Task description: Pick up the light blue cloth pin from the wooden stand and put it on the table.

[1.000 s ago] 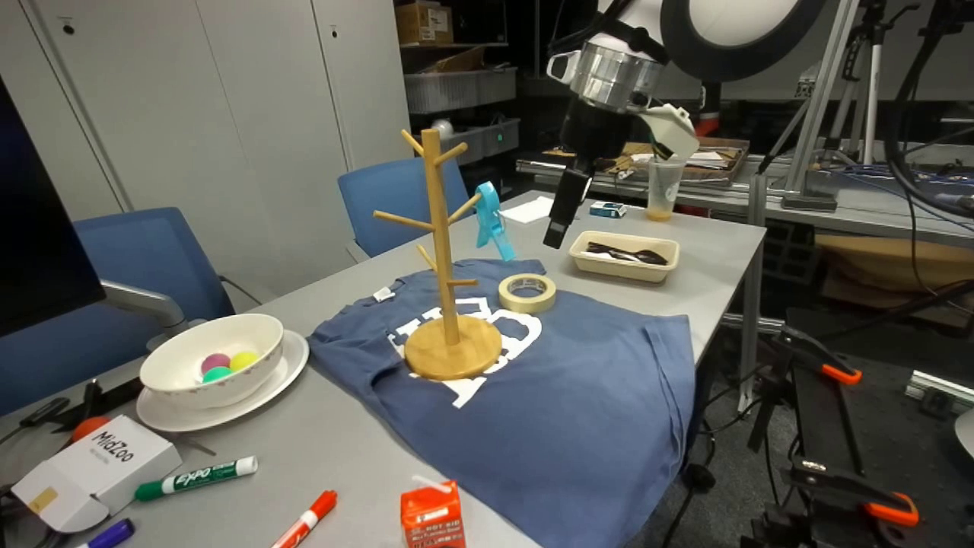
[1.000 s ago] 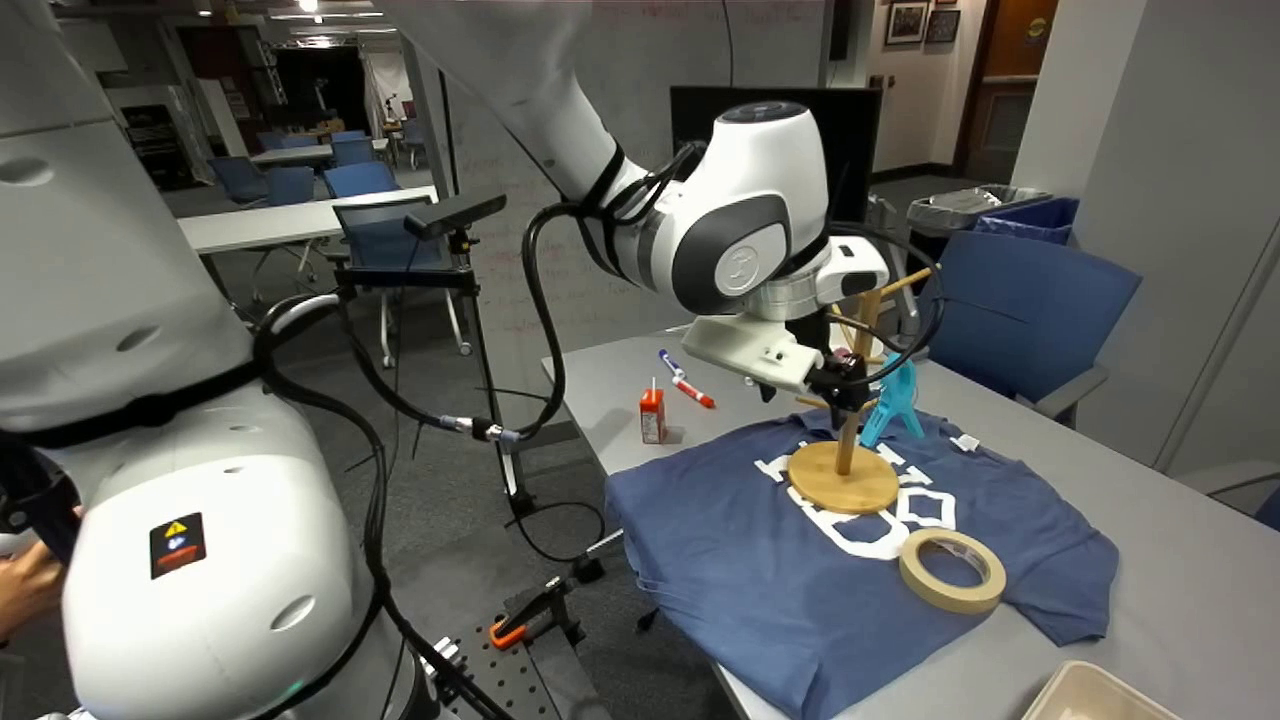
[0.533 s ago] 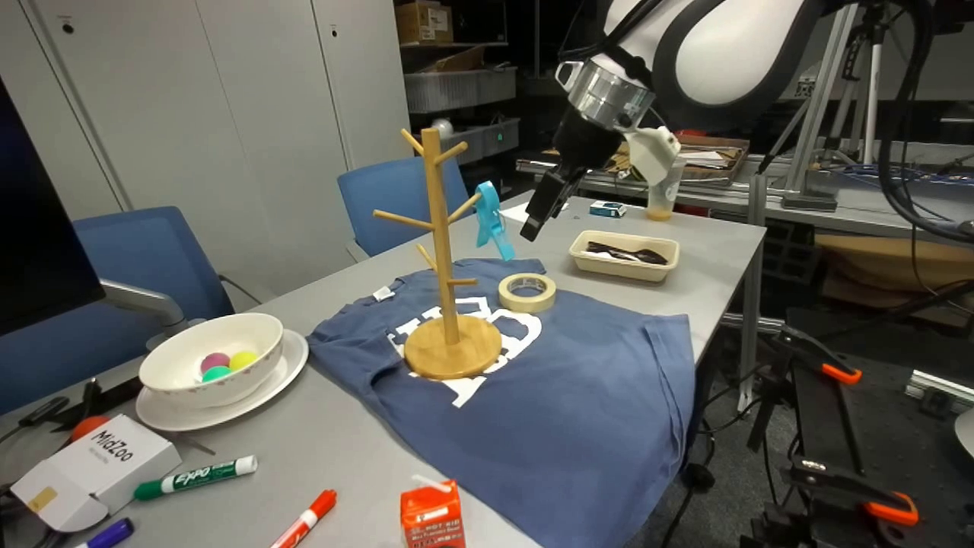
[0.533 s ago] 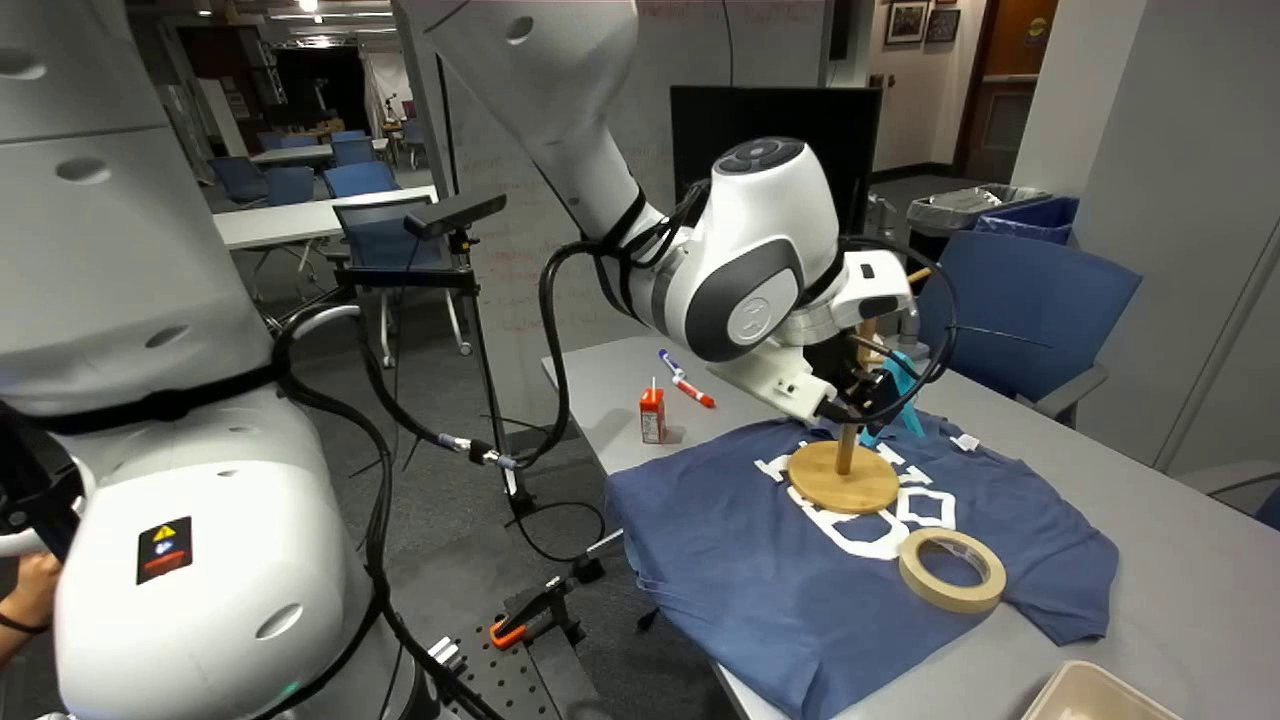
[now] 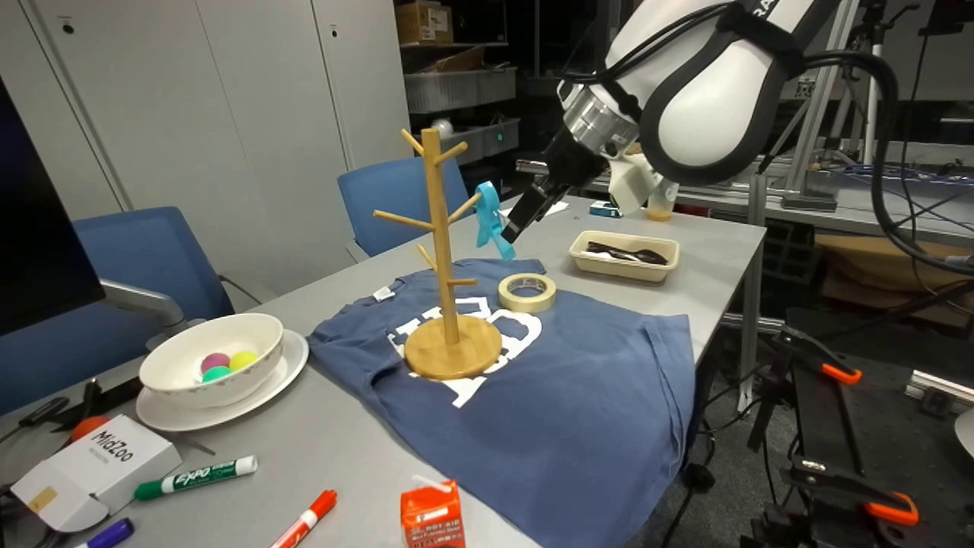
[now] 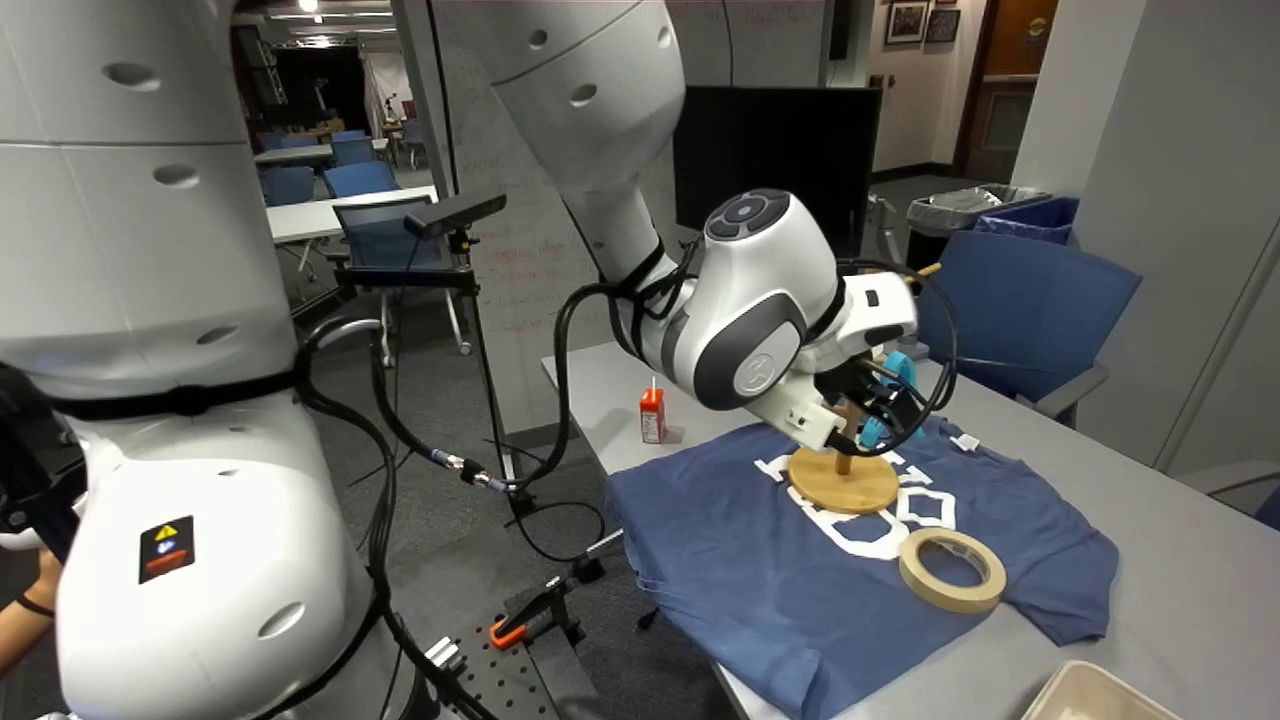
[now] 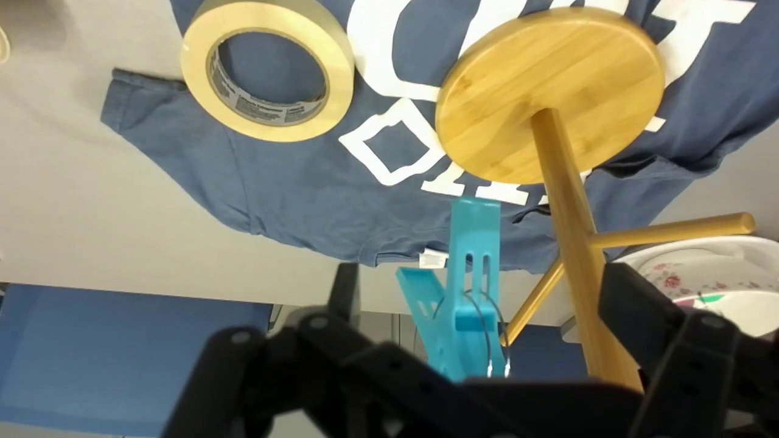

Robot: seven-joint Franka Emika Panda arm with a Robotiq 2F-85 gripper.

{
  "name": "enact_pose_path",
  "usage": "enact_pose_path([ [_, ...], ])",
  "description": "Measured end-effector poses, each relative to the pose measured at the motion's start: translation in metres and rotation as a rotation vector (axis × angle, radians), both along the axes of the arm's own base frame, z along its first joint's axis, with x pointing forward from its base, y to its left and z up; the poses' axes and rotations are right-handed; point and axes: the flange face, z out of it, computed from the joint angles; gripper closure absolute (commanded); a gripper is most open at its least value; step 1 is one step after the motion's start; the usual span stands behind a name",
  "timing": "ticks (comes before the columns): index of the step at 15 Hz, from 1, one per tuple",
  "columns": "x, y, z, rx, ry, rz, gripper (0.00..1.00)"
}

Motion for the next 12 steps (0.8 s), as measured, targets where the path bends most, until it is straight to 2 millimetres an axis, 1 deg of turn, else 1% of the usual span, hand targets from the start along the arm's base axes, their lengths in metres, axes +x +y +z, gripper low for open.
enact_pose_path([
  [5,0.008,0.008,-0.011,0.0,-0.066,0.007,0.0],
  [6,0.01,0.01,-0.013,0.0,-0.078,0.007,0.03],
  [7,0.012,0.012,-0.015,0.0,-0.088,0.008,0.2],
  [8,0.015,0.013,-0.016,0.0,-0.098,0.01,0.28],
  [9,0.017,0.013,-0.018,-0.001,-0.104,0.011,0.3],
  [12,0.023,0.012,-0.021,-0.005,-0.122,0.009,0.54],
])
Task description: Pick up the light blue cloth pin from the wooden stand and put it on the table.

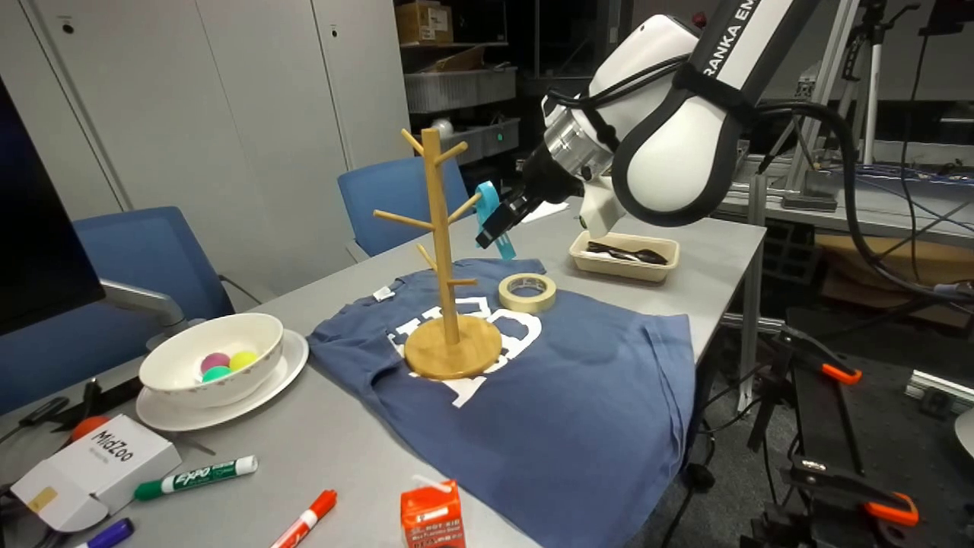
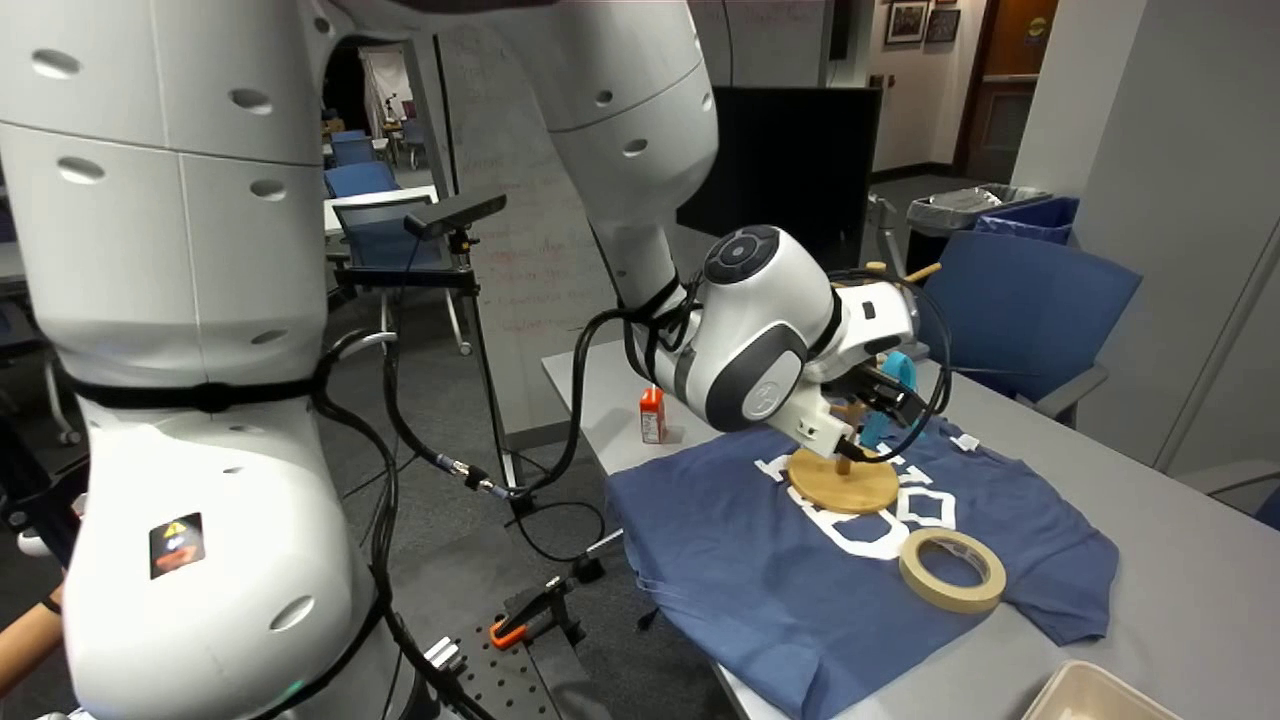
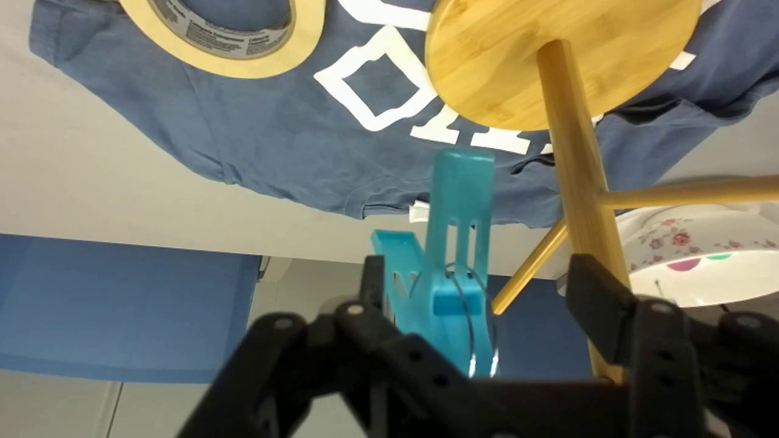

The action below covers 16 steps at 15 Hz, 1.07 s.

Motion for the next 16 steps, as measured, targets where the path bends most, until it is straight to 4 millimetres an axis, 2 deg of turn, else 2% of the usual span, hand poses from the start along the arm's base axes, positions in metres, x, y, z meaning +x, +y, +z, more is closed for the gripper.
enact_pose_path([
  [4,0.005,-0.003,-0.002,-0.003,-0.012,-0.005,0.85],
  [6,0.006,-0.004,0.0,-0.003,-0.017,-0.006,0.97],
  [7,0.006,-0.005,0.0,-0.002,-0.021,-0.01,0.93],
  [12,0.005,-0.016,0.008,0.006,-0.063,-0.075,0.93],
  [16,-0.003,-0.039,0.018,-0.023,-0.115,-0.155,0.93],
])
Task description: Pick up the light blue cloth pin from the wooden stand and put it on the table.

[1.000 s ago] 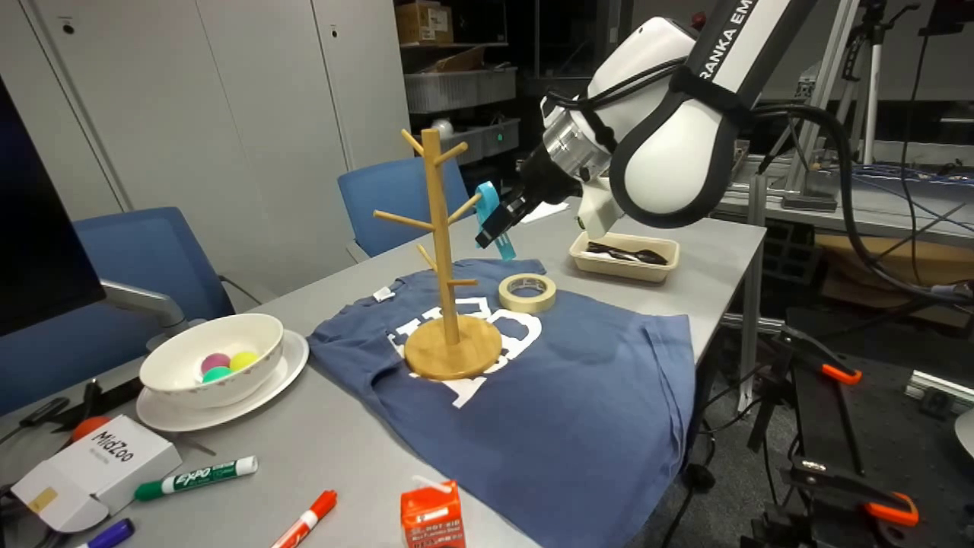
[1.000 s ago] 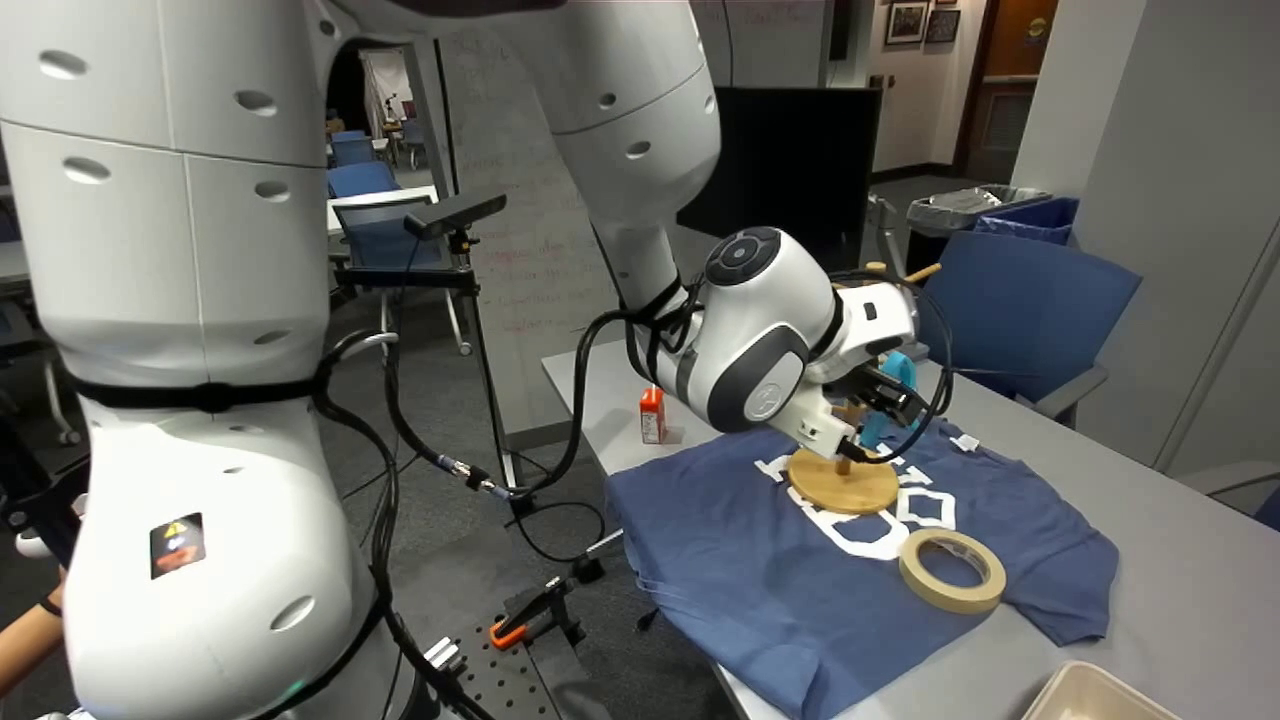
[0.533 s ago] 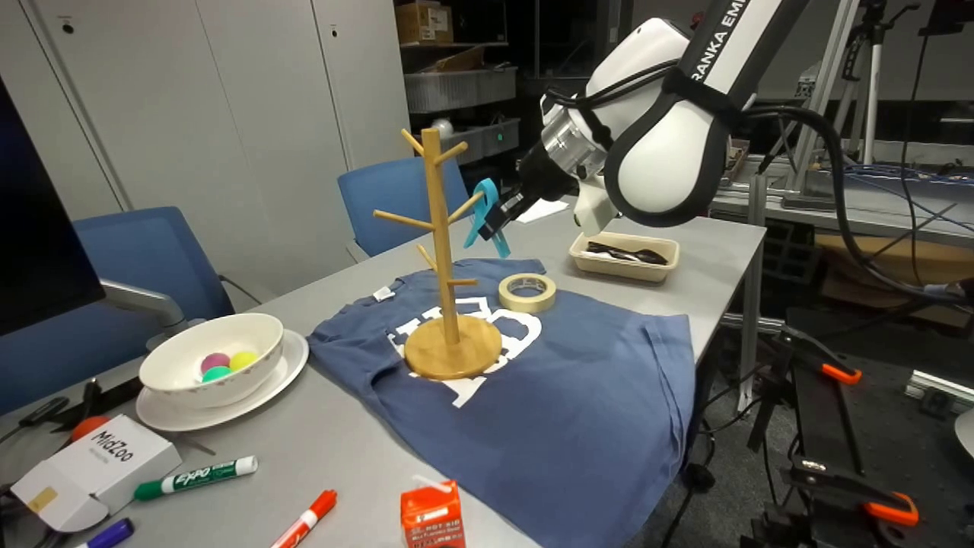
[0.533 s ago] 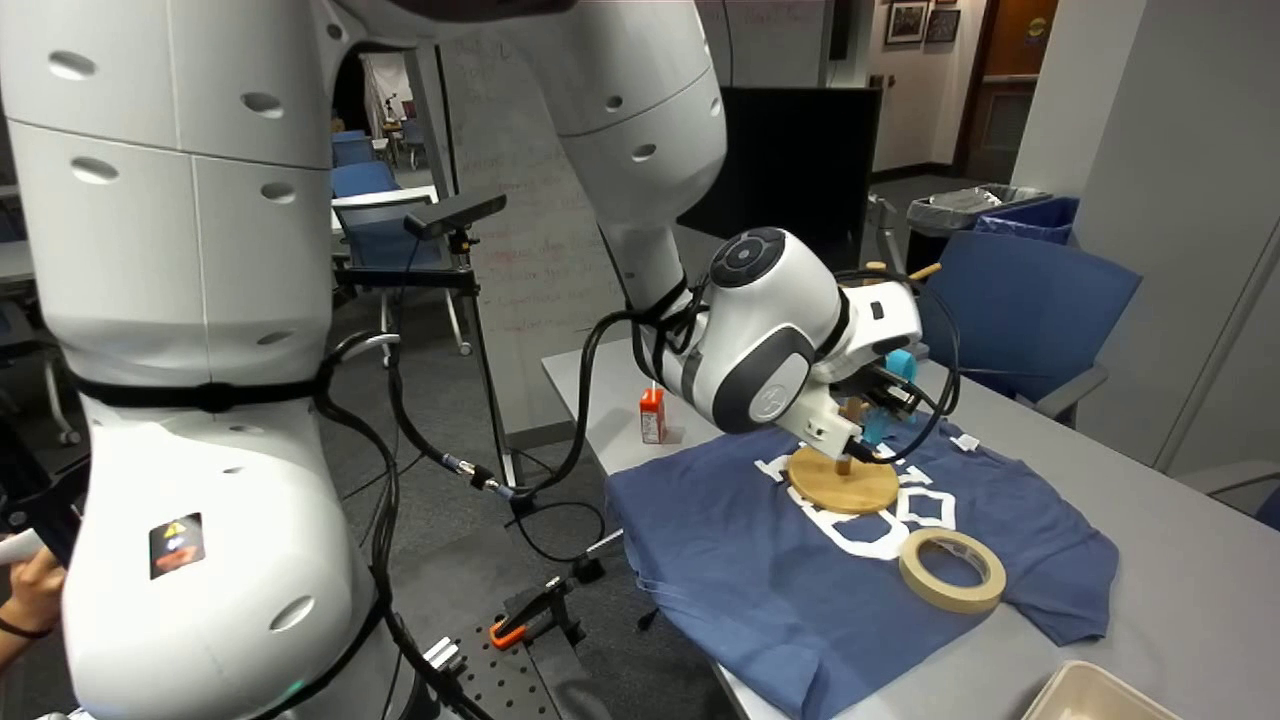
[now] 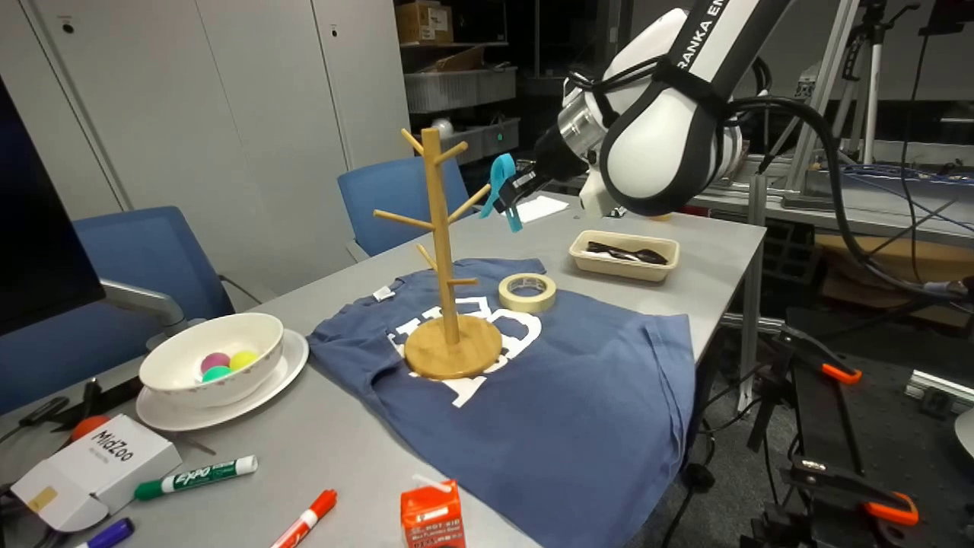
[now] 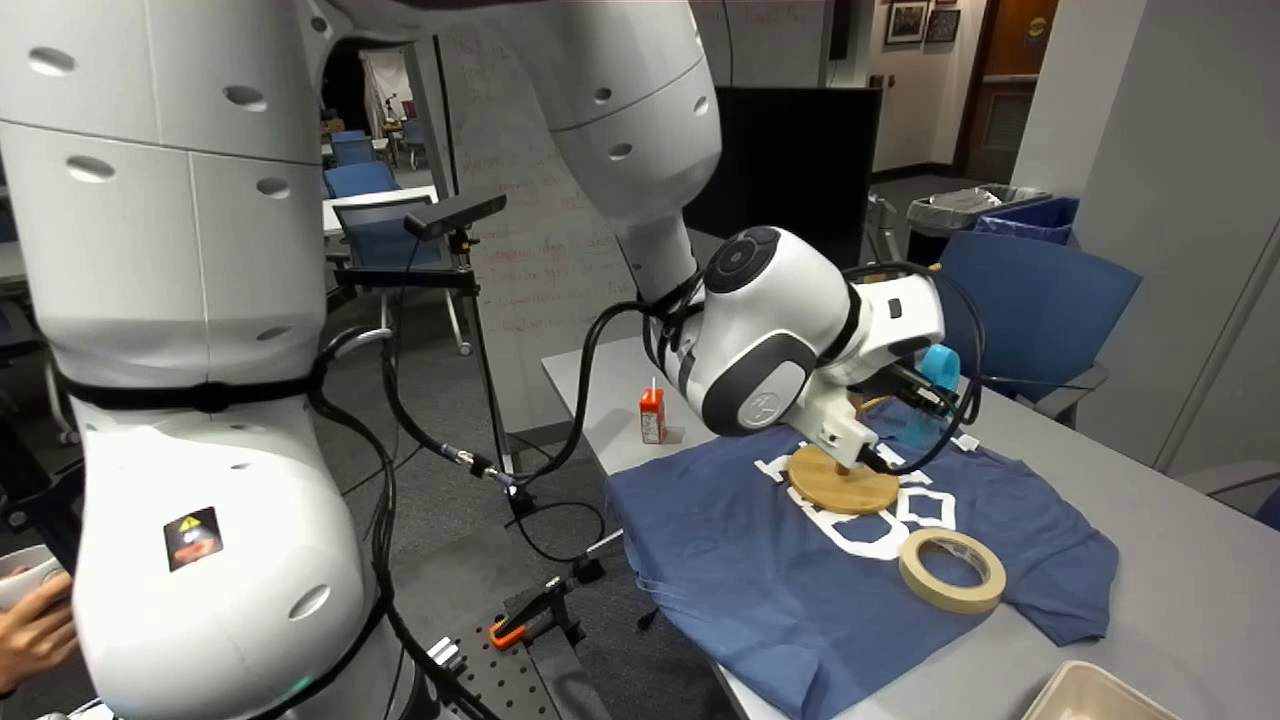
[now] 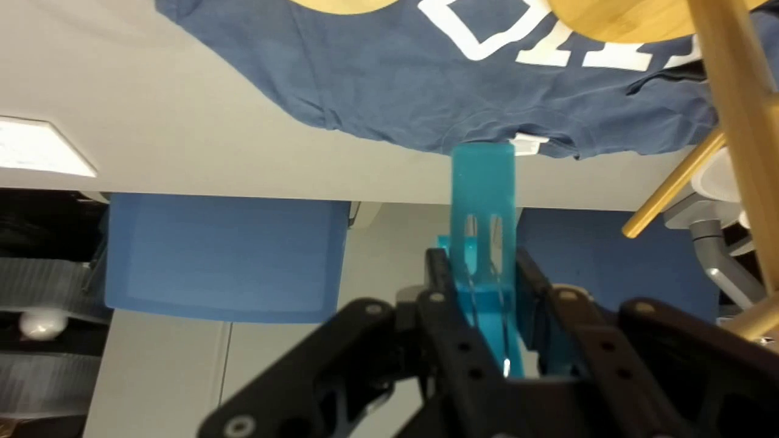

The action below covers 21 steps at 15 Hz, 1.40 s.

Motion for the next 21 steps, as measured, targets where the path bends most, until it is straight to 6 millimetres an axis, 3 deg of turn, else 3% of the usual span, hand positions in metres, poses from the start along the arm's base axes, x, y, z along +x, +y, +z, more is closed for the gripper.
enact_pose_path([
  [7,-0.016,-0.071,0.009,-0.05,-0.007,-0.197,0.93],
  [10,-0.026,-0.092,0.008,-0.067,0.008,-0.268,0.93],
  [14,-0.042,-0.107,-0.002,-0.079,0.048,-0.337,0.93],
  [21,-0.053,-0.111,-0.027,0.0,0.169,-0.365,0.93],
])
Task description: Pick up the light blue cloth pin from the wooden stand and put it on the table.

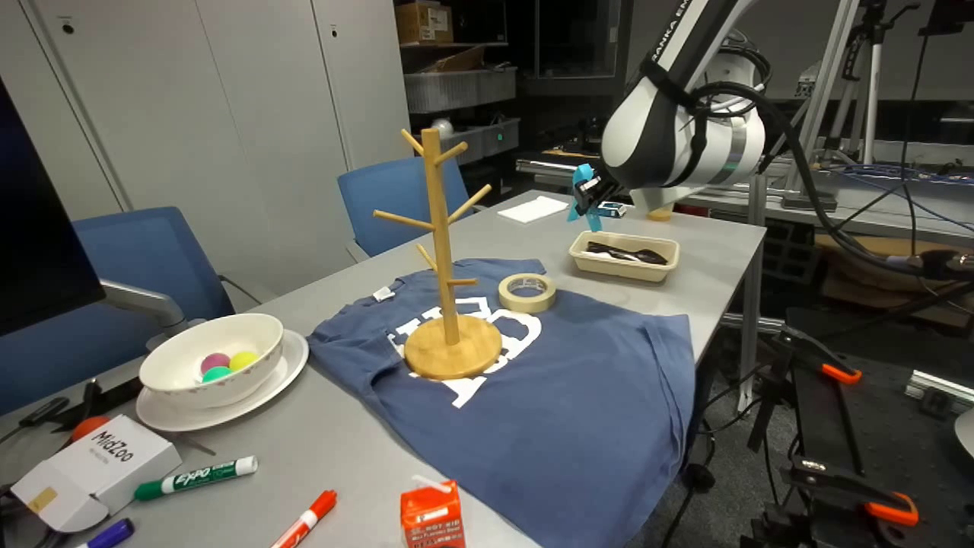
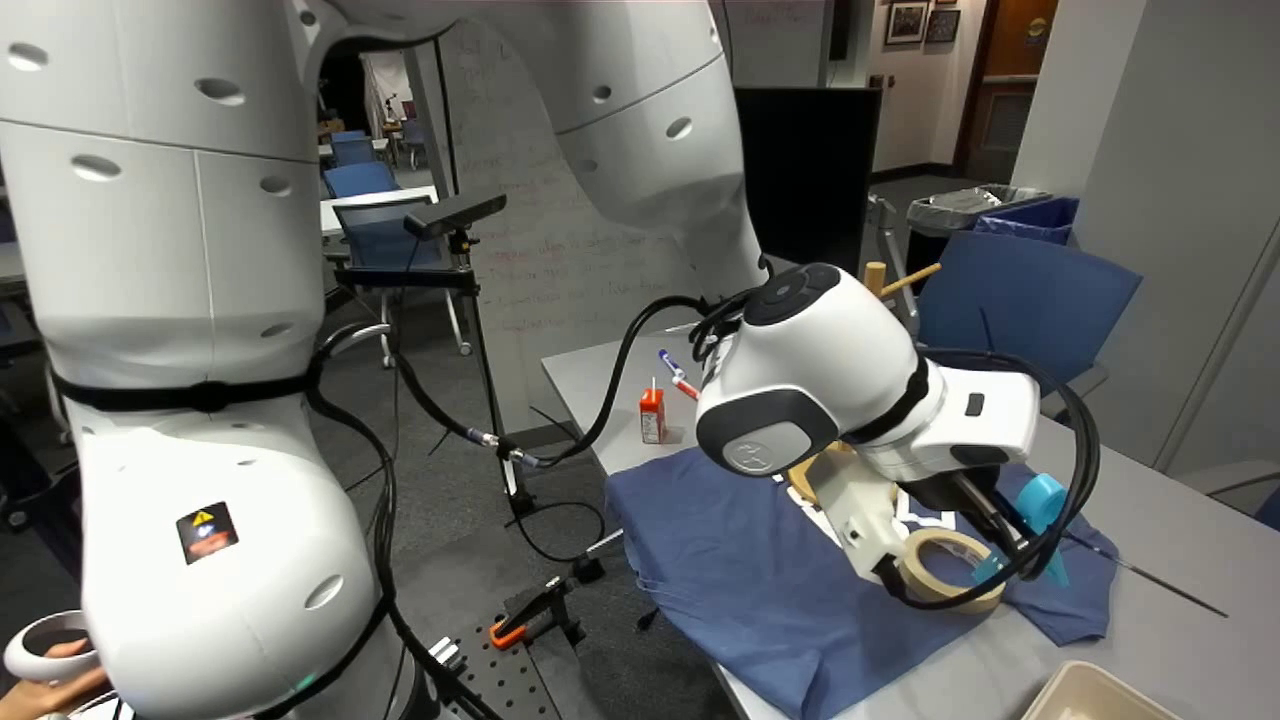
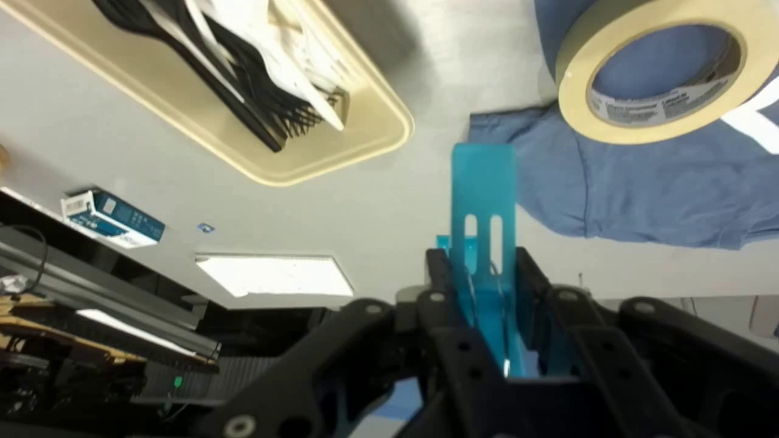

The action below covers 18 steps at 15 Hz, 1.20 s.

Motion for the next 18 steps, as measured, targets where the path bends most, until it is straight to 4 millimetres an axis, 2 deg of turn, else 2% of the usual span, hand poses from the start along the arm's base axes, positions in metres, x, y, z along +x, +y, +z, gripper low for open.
enact_pose_path([
  [10,-0.014,-0.012,-0.048,0.211,0.265,-0.016,0.93],
  [11,-0.015,-0.013,-0.051,0.225,0.285,-0.019,0.66],
  [12,-0.015,-0.013,-0.053,0.236,0.302,-0.021,0.46],
  [18,-0.005,-0.009,-0.049,0.266,0.332,-0.031,0.03],
])
